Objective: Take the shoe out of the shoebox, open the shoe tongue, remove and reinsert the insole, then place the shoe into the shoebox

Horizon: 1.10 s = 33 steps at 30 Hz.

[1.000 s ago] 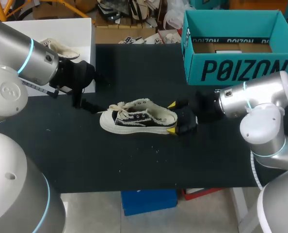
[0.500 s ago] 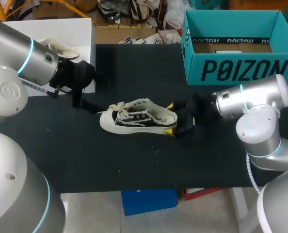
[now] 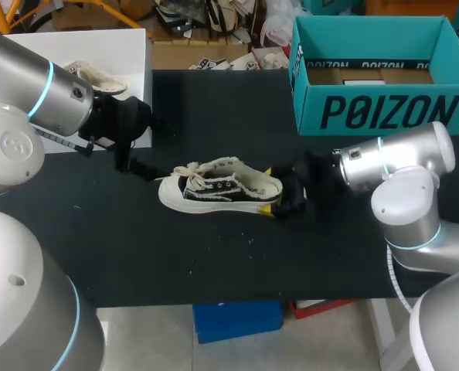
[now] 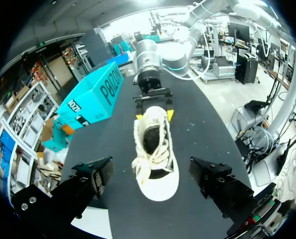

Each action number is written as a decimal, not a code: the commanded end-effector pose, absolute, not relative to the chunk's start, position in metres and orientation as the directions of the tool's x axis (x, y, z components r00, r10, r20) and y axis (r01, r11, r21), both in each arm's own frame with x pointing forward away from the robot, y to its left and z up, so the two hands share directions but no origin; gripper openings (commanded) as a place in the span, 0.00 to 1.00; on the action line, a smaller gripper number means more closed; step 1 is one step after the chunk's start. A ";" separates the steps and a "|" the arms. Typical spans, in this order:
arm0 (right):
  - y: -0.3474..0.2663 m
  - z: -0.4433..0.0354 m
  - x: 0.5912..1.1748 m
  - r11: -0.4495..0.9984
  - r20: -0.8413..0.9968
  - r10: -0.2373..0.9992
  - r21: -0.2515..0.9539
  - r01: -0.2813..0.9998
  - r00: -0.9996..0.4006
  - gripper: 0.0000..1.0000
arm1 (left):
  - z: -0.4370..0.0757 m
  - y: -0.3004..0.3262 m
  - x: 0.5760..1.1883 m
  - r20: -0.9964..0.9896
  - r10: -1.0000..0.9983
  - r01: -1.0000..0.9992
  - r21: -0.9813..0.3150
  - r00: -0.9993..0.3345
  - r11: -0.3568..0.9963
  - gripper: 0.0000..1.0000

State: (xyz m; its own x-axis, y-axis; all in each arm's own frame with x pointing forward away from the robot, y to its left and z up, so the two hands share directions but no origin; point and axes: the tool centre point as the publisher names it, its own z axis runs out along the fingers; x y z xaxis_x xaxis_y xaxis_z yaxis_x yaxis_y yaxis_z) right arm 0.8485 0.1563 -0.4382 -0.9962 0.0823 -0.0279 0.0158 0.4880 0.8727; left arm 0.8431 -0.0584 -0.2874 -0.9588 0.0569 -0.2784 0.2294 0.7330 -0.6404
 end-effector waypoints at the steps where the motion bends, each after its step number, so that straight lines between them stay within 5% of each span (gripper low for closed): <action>1: 0.159 -0.441 0.850 0.489 -0.026 0.081 0.872 0.017 -0.996 0.00 | -0.289 -0.057 0.842 -0.285 0.055 0.233 -0.642 -0.957 0.730 1.00; 9: 0.159 -0.441 0.850 0.489 -0.026 0.081 0.872 0.017 -0.996 0.00 | -0.289 -0.066 0.838 -0.264 0.041 0.201 -0.613 -0.964 0.764 1.00; 17: 0.159 -0.441 0.850 0.489 -0.026 0.081 0.872 0.017 -0.996 0.00 | -0.295 -0.099 0.822 -0.085 -0.233 -0.152 -0.539 -0.969 0.829 1.00; 33: 0.159 -0.441 0.850 0.489 -0.026 0.081 0.872 0.017 -0.996 0.00 | -0.295 -0.105 0.819 -0.068 -0.229 -0.160 -0.523 -0.971 0.837 1.00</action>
